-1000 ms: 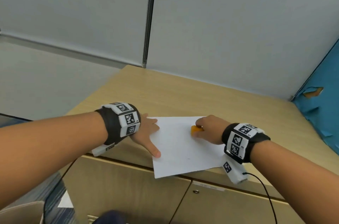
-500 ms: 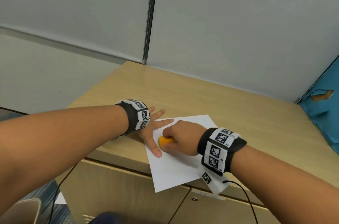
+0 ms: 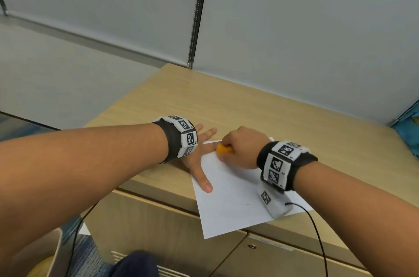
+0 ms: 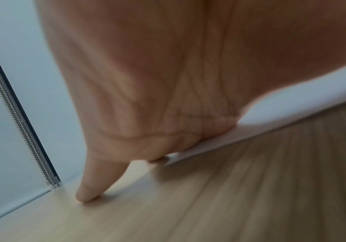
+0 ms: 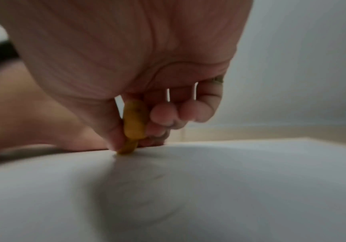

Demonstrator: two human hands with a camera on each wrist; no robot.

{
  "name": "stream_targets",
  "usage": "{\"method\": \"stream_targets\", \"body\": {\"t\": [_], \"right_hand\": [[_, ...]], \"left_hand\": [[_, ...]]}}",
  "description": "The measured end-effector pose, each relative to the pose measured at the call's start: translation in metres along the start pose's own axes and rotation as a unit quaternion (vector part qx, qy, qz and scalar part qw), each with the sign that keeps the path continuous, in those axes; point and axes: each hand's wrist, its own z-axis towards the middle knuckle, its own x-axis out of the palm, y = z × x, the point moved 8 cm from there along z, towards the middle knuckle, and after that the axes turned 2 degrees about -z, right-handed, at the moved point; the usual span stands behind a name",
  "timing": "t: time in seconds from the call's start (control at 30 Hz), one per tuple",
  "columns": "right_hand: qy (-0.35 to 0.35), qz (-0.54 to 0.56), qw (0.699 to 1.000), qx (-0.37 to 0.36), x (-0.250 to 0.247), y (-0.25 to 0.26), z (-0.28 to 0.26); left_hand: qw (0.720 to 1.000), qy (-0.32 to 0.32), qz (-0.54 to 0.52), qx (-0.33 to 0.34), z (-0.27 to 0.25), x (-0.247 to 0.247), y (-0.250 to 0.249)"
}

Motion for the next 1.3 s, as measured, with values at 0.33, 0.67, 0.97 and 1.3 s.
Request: {"method": "stream_targets", "body": {"t": [0.33, 0.67, 0.97, 1.3], "right_hand": [[0.002, 0.017, 0.998, 0.061, 0.002, -0.004, -0.001], [0.036, -0.069, 0.981, 0.177, -0.005, -0.039, -0.066], [0.05, -0.04, 0.987, 0.148, 0.015, -0.05, -0.071], [-0.004, -0.04, 0.998, 0.046, 0.001, -0.028, -0.051]], "left_hand": [[1.0, 0.001, 0.002, -0.003, 0.003, 0.001, 0.003], [0.999, 0.006, -0.013, -0.037, -0.013, -0.004, -0.005], [0.999, -0.005, -0.039, -0.015, -0.061, -0.003, -0.037], [1.0, -0.006, -0.009, 0.029, -0.016, -0.016, -0.016]]}}
